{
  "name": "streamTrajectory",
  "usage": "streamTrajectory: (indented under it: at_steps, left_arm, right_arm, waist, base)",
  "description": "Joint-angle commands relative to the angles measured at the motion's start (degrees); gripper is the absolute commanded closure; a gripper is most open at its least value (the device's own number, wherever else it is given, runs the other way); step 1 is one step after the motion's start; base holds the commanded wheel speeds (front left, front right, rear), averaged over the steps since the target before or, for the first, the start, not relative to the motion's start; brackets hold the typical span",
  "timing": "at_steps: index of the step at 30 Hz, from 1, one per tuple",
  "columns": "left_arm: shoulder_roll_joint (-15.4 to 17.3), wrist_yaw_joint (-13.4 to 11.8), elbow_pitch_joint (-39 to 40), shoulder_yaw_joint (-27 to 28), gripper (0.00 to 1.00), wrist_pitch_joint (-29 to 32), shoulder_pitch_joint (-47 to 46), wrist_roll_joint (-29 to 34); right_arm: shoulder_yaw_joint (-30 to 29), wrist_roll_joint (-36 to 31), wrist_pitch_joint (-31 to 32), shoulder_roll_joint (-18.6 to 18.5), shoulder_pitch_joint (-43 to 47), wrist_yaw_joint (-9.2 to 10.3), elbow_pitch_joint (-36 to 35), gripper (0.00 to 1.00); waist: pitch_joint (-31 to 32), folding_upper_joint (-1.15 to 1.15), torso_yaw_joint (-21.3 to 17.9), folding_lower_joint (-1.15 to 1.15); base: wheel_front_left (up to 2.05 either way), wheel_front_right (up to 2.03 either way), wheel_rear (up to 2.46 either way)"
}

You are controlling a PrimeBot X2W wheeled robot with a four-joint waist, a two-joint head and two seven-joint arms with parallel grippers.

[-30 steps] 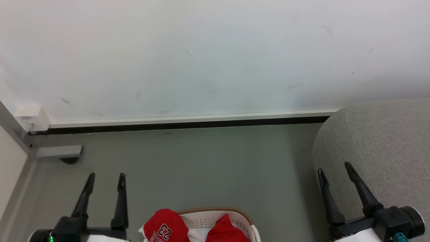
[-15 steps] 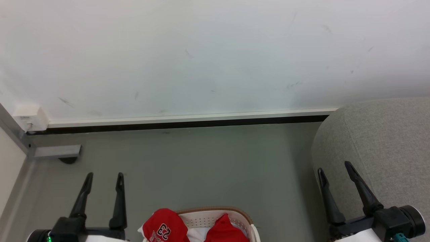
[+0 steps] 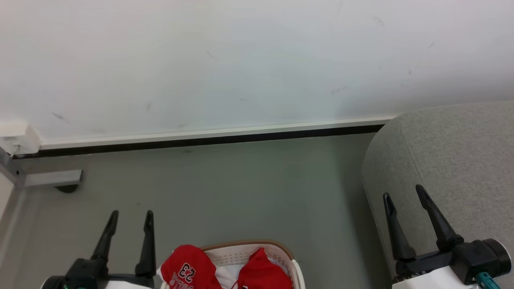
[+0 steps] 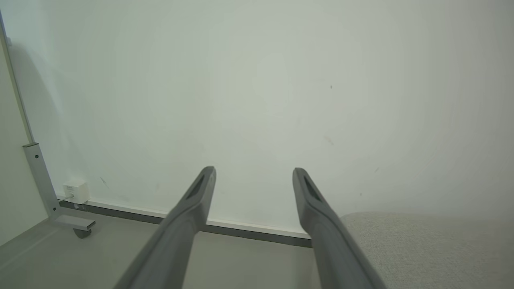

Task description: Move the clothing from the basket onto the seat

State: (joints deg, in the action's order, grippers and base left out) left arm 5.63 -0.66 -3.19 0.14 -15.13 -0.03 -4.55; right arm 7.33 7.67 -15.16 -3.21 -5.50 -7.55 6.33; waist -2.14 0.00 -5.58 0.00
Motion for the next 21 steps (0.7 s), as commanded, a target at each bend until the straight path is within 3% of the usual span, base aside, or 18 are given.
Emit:
streamTrajectory:
  at_steps: [1,13,21]
  left_arm:
    - [0.2,0.4,-1.4,-0.1,0.0,0.0,-0.8,-0.2]
    - [2.9,3.6,-13.9,-3.0,0.0,2.3,-10.3,0.5]
    - [6.1,6.7,-24.1,-7.5,0.0,8.0,-18.5,1.9]
  right_arm:
    - [-0.1,0.9,0.0,-0.4,-0.7,0.12,-0.2,0.0]
    - [-2.1,2.3,0.0,-0.1,-5.2,0.12,-3.3,0.0]
    - [-3.7,3.6,0.0,0.3,-9.5,0.12,-5.5,0.0]
  waist:
    - [-1.3,0.0,-1.0,0.0]
    - [-12.8,0.0,-4.9,0.0]
    - [-22.2,0.0,-7.7,0.0]
  base:
    - [0.0,0.0,0.0]
    - [0.0,0.0,0.0]
    - [0.0,0.0,0.0]
